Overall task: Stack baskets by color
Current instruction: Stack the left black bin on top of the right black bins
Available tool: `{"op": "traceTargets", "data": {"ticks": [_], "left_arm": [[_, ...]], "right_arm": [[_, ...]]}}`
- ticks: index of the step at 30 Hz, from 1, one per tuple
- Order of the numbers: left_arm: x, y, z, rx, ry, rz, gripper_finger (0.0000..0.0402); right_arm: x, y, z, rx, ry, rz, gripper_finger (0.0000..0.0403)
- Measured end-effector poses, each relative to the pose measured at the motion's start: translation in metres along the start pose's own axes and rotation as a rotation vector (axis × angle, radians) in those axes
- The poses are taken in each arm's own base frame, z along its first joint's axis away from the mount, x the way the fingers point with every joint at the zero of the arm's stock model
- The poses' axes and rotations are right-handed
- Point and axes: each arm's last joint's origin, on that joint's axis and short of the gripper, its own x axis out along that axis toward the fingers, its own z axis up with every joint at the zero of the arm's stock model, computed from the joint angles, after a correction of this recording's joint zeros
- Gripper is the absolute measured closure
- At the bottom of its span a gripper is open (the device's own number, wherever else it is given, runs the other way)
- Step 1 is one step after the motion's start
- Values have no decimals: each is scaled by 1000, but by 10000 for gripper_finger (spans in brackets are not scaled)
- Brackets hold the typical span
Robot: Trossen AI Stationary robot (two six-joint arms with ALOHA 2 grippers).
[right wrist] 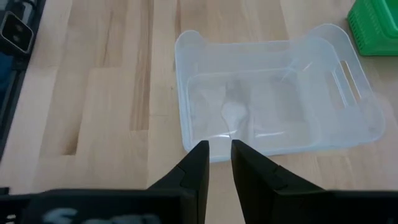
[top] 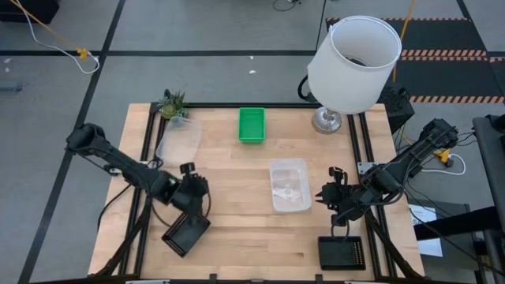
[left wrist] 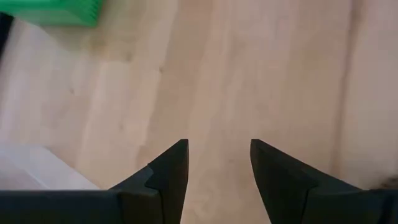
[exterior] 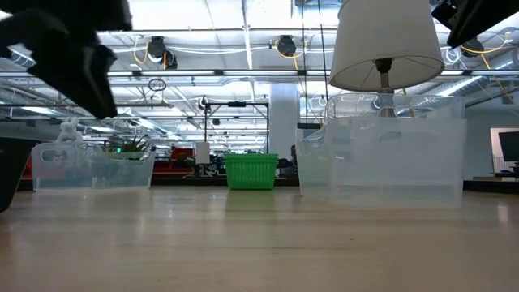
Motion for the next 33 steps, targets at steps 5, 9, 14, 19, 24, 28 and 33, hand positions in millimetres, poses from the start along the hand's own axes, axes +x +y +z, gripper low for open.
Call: {"op": "traceTargets", "data": {"ticks": [5, 9, 14, 19, 24, 28, 33], "left_arm": [[-7, -19, -21, -28, -3, -46, 227], [-19, -37, -33, -39, -34, -117, 227], [-38, -65, -40, -51, -144, -300, 228], [-53, -91, -52, 0, -215, -445, 263], [-55, -107, -73, 35, -174, -475, 310], [-55, -115, -84, 19, -121, -496, 335], [-54, -116, -91, 58, -109, -474, 332]], "right_arm": [[0, 0, 1, 23, -7, 5, 342], [0, 0, 1, 11, -6, 5, 342], [0, 0, 1, -6, -6, 6, 342], [0, 1, 1, 2, -7, 6, 342], [0, 2, 3, 15, -27, 19, 342], [0, 2, 4, 7, -37, 25, 342], [0, 2, 4, -11, -36, 24, 342]]}}
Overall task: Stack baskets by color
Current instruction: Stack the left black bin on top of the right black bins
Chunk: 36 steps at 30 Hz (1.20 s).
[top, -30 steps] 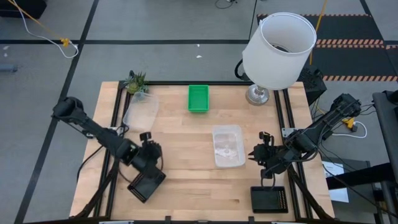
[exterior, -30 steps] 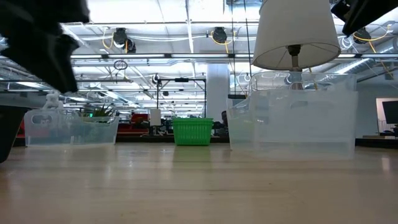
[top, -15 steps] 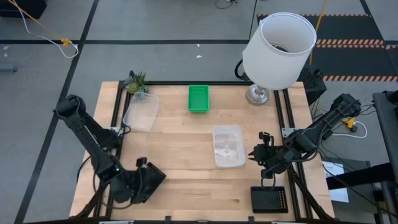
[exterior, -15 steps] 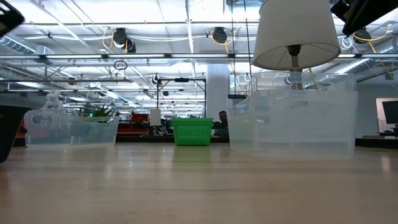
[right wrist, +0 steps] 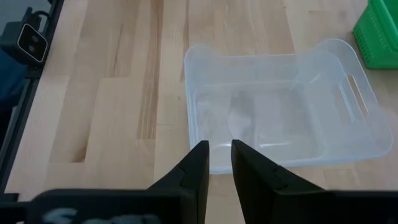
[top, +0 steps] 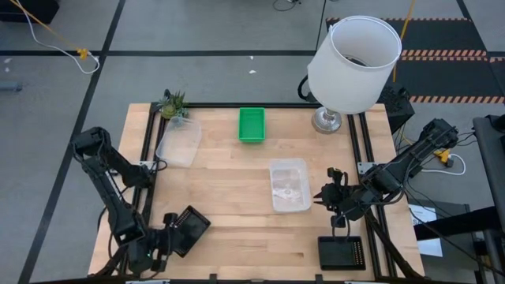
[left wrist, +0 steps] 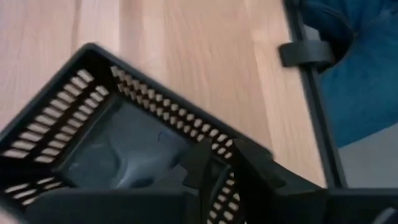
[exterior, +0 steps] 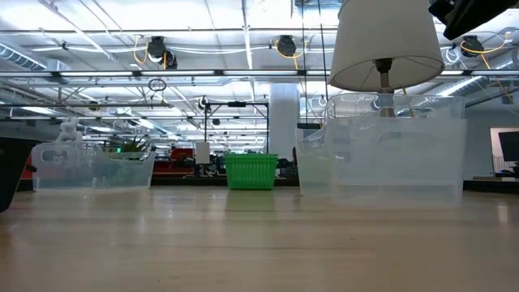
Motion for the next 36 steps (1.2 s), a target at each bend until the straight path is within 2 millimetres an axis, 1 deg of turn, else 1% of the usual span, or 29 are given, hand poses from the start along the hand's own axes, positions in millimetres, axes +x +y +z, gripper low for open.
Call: {"op": "traceTargets", "data": {"ticks": [2, 6, 10, 14, 16, 19, 22, 26, 29, 32, 34, 36], "left_arm": [[-1, 5, -1, -51, 4, 48, 318], [-2, 22, -6, -198, 53, 208, 276], [-5, 32, -11, -207, 86, 311, 224], [-6, 37, -13, -224, 98, 362, 179], [-8, 40, -14, -270, 104, 396, 166], [-6, 43, -20, -367, 148, 409, 163], [-1, 46, -27, -458, 207, 395, 176], [5, 47, -34, -528, 252, 369, 216], [5, 48, -34, -533, 248, 368, 268], [7, 51, -30, -519, 243, 374, 337], [9, 54, -26, -487, 233, 382, 380], [10, 57, -17, -447, 229, 399, 390]], "right_arm": [[0, 0, 0, 0, 0, 0, 342], [0, 0, 0, 1, 0, 1, 342], [0, 0, 1, 5, -7, 5, 342], [0, 1, 1, 4, -8, 5, 342], [0, 1, 1, 3, -8, 6, 342], [0, 1, 1, 0, -8, 5, 342], [0, 1, 1, -1, -8, 6, 342], [0, 1, 1, 2, -10, 7, 342], [0, 1, 1, 4, -13, 9, 342], [0, 2, 5, 17, -49, 26, 342], [0, 4, 11, 15, -101, 48, 342], [0, 5, 20, 10, -176, 67, 342]]}}
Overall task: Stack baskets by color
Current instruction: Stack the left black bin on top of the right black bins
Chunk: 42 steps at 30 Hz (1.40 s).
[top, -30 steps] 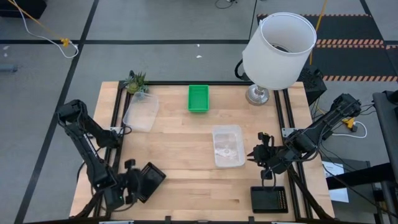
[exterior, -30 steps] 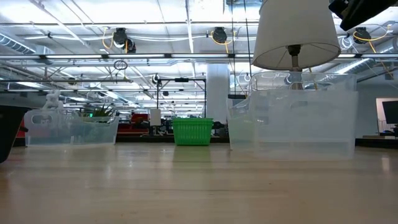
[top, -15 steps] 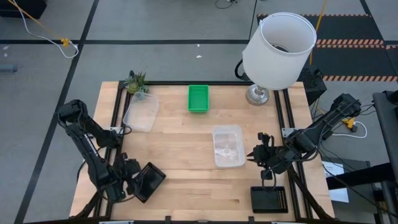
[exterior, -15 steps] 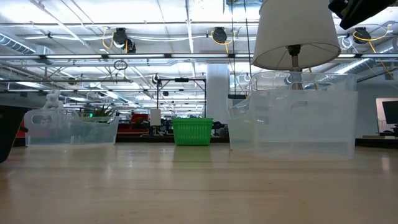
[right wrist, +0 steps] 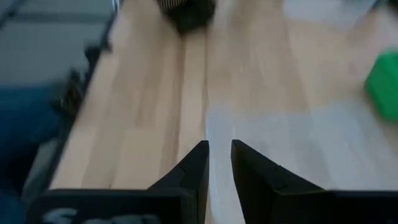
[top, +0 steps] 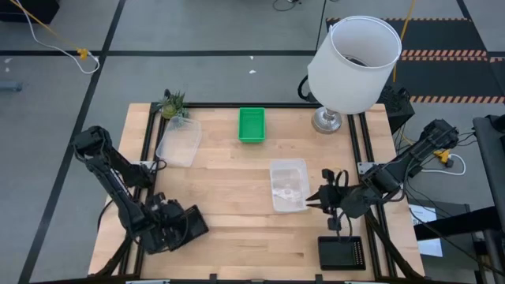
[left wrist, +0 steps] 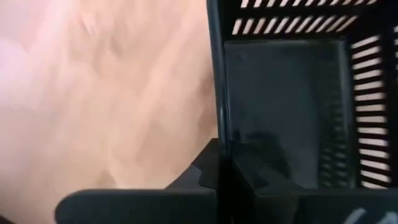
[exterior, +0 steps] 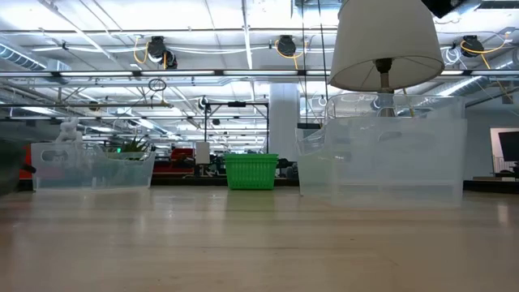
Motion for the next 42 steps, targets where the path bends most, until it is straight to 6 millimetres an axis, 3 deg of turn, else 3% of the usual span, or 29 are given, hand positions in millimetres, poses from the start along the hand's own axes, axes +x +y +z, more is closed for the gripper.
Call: {"op": "traceTargets", "data": {"ticks": [5, 12, 18, 22, 27, 35, 42], "left_arm": [[-12, -6, 45, 124, -24, 34, 395], [-56, -18, 138, 377, -255, -23, 396], [-94, -6, 215, 520, -460, 30, 396], [-91, 6, 251, 557, -433, 99, 397], [-68, 15, 279, 527, -380, 158, 393], [-25, 5, 292, 612, -296, 147, 390], [-21, 3, 301, 603, -352, 100, 395]], "right_arm": [[3, -6, 19, 29, -170, -57, 342], [8, -20, 33, -52, -249, -123, 342], [12, -32, 41, -124, -280, -249, 341], [20, -35, 39, -148, -241, -276, 341], [35, -37, 38, -170, -201, -304, 341], [60, -38, 41, -246, -188, -338, 338], [80, -33, 46, -345, -225, -383, 275]]}}
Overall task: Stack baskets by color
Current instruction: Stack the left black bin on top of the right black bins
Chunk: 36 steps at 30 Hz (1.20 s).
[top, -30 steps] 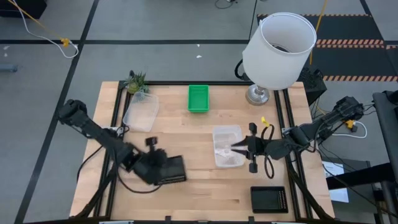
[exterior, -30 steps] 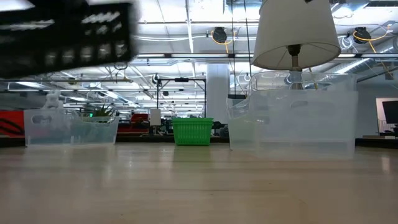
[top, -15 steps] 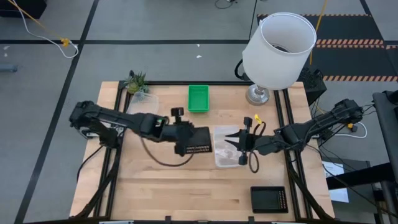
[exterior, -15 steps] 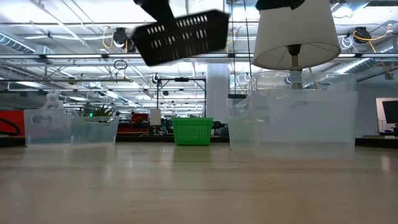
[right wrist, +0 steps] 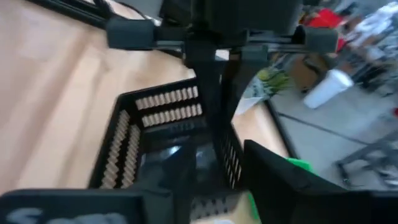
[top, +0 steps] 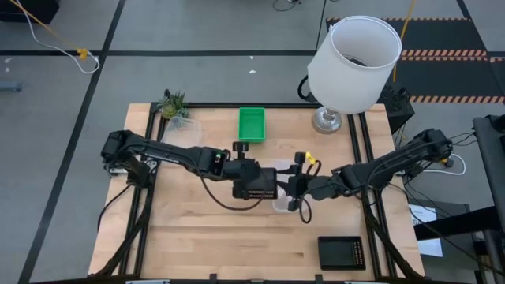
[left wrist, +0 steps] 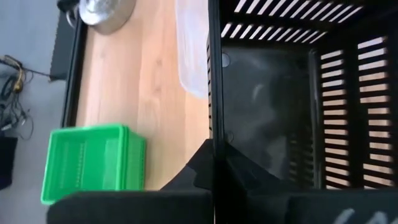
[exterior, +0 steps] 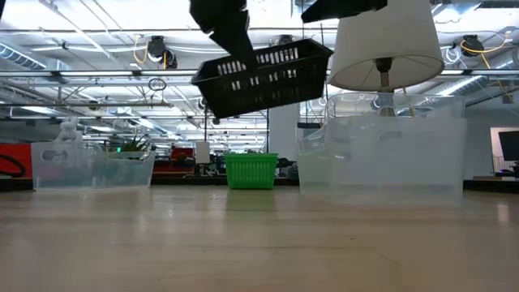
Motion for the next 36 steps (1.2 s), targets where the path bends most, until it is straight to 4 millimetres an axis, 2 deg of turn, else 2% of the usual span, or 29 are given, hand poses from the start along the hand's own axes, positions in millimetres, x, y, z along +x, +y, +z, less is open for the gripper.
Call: {"op": "traceTargets", "data": {"ticks": [5, 9, 16, 21, 28, 31, 36], "left_arm": [[2, -4, 5, 31, -47, -28, 391], [4, -4, 4, 26, -33, -32, 396], [2, -6, 5, 18, -45, -30, 396], [0, -10, 13, 0, -126, -32, 384], [-5, -18, 17, 71, -165, -35, 396], [-5, -18, 18, 68, -170, -33, 389], [-6, -18, 22, 53, -216, -35, 365]], "right_arm": [[12, 5, -3, -58, 27, -145, 224], [16, 8, -7, -101, 58, -160, 216], [18, 7, -8, -108, 64, -161, 261], [20, 7, -11, -126, 85, -108, 299], [20, 7, -14, -144, 105, -84, 358], [20, 7, -14, -143, 104, -80, 386], [20, 8, -15, -148, 109, -77, 390]]}}
